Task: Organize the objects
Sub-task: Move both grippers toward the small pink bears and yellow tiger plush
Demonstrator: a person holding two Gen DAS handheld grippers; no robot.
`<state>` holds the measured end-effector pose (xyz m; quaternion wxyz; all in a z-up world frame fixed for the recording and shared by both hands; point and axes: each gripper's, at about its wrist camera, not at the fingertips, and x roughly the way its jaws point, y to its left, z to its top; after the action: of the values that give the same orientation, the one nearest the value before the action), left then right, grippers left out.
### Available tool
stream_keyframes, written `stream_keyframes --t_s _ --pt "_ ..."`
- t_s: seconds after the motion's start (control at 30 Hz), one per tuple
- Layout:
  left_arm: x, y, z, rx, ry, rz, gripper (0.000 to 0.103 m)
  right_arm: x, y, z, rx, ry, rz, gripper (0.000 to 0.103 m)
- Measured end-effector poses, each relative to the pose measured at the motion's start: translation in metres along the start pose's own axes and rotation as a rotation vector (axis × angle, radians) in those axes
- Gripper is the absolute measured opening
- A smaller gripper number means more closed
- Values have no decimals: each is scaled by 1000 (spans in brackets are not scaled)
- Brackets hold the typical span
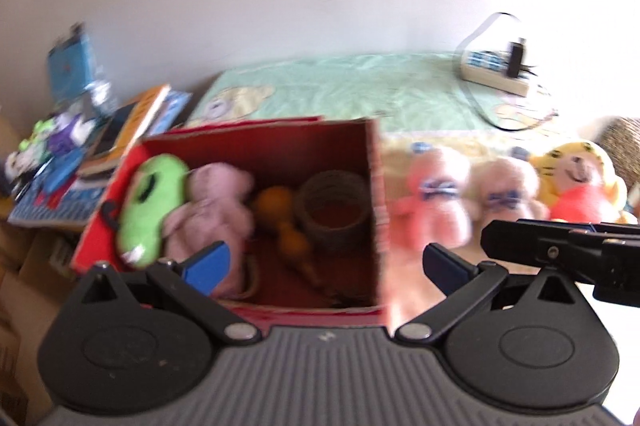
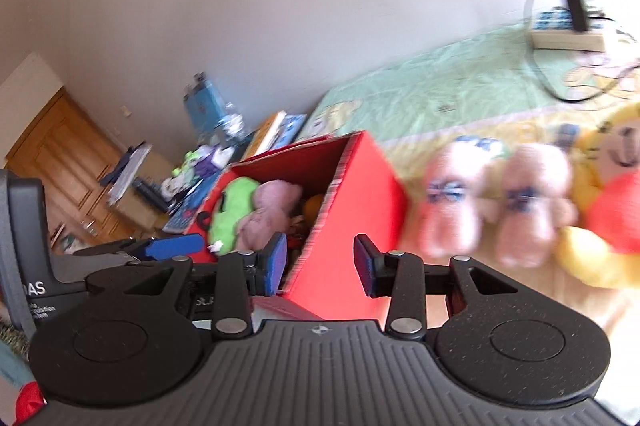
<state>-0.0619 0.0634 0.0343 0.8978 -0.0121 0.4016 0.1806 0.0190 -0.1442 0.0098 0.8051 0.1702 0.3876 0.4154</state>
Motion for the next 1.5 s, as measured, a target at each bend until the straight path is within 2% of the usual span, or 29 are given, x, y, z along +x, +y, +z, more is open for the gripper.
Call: stream_keyframes --t_s 0.2,0.47,0.67,0.87,1.23,1.37,1.5 --pt "6 -43 6 84 -2 -68 102 -24 -24 -9 38 -33 -110 42" --pt "21 -82 -1 123 62 -147 102 -40 -58 -31 134 -2 -223 44" --pt "28 -103 -15 159 78 -137 102 -48 -77 -46 174 42 -303 44" --pt "41 -119 -28 175 150 -167 102 -54 -90 -51 208 65 -360 44" --pt "61 -140 -51 206 255 -184 102 -53 -110 -62 285 123 -356 45" --pt "65 -141 -61 238 266 -190 102 -49 -113 -67 312 132 -356 44" --pt "70 -138 -67 210 275 -235 102 -45 -115 -70 309 145 -359 44"
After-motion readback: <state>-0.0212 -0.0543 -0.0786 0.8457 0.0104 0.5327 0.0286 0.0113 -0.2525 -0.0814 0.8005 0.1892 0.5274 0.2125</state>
